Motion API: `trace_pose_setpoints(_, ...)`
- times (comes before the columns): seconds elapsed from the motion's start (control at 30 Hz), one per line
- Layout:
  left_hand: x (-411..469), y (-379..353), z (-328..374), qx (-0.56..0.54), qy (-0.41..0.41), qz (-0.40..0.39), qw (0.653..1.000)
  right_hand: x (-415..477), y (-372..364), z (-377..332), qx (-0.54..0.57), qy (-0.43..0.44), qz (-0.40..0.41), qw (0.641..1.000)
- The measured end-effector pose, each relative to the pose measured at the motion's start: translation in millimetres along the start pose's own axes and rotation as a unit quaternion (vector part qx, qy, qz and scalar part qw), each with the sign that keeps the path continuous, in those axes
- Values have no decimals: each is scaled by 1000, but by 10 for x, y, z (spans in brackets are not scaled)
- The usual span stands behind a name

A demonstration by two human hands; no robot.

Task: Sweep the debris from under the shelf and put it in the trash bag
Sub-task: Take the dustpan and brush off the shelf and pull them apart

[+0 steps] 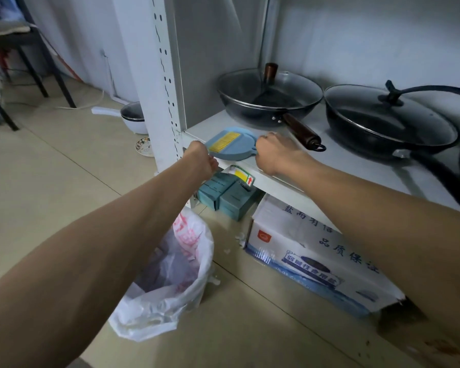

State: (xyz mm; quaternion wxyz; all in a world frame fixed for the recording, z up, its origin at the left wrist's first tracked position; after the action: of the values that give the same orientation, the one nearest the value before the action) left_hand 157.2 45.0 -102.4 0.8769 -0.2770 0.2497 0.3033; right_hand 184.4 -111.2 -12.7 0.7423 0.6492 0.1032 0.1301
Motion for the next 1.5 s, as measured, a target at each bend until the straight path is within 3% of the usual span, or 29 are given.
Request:
trace_pose_setpoints(0.37, 242, -57, -75, 63, 9, 17, 998, -59, -36, 3, -31, -7, 20, 999)
trace_pose_setpoints(0.6, 29, 25, -1, 53, -48, -5, 997, -271, 83, -63, -14, 1, 56, 998)
trace_pose_setpoints(1.03, -851, 494, 246, 92, -178, 13, 980, -1083, 339, -232, 143, 0, 107, 984)
trace_pose_setpoints(1.17, -930, 591, 319, 158, -212, 30, 964, -1286, 227, -171, 268, -54, 121, 954)
trace_pose_setpoints(1.33, -1121, 563, 380, 231, -248, 24, 940, -1423, -27, -78, 447, -148, 98, 877)
trace_pose_setpoints(1.5, -1236, 525, 487, 283, -296, 41, 911, -1506, -94, -24, 544, -183, 102, 813)
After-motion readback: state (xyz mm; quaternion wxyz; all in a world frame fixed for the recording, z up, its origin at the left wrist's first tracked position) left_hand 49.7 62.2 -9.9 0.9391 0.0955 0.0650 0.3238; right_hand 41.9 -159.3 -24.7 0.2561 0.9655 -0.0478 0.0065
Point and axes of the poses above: each hand's wrist, its own x-axis towards the middle knuckle, its own y-axis out of the back of the hand, z = x × y, the point moved 7 cm from there along x, towards the middle knuckle, and after that the axes turned 4 degrees about -y, right-handed, at the moved point
